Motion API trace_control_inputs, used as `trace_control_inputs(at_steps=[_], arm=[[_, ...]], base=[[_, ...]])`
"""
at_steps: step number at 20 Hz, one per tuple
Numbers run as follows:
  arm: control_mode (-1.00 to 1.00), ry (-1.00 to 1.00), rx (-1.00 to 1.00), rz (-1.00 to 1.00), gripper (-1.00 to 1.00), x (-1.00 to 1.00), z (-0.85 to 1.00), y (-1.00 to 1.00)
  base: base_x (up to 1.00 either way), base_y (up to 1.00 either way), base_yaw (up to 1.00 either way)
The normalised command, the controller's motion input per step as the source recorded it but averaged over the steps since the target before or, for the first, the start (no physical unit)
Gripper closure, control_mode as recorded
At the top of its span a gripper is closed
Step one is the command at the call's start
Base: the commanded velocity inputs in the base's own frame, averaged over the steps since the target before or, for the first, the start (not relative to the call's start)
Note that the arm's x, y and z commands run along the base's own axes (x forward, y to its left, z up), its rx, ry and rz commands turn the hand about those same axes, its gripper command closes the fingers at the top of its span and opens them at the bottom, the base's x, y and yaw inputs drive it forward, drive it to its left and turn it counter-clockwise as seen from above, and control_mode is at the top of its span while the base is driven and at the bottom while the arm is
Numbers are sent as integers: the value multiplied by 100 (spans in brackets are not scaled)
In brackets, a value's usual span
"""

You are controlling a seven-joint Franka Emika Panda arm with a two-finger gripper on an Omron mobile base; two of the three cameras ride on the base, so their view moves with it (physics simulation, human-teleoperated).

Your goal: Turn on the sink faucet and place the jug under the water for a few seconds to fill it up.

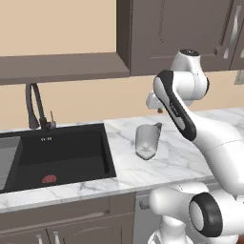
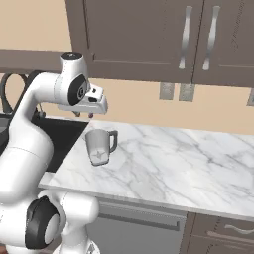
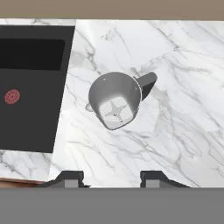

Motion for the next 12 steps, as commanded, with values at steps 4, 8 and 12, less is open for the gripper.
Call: trace_control_inputs(at_steps=[4,8,12], arm=[[100,0,0,0,-100,0,0,0],[100,0,0,0,-100,0,0,0],[100,0,0,0,-100,0,0,0]], base=[[0,18,-1],[0,85,-5],[0,78,-4]])
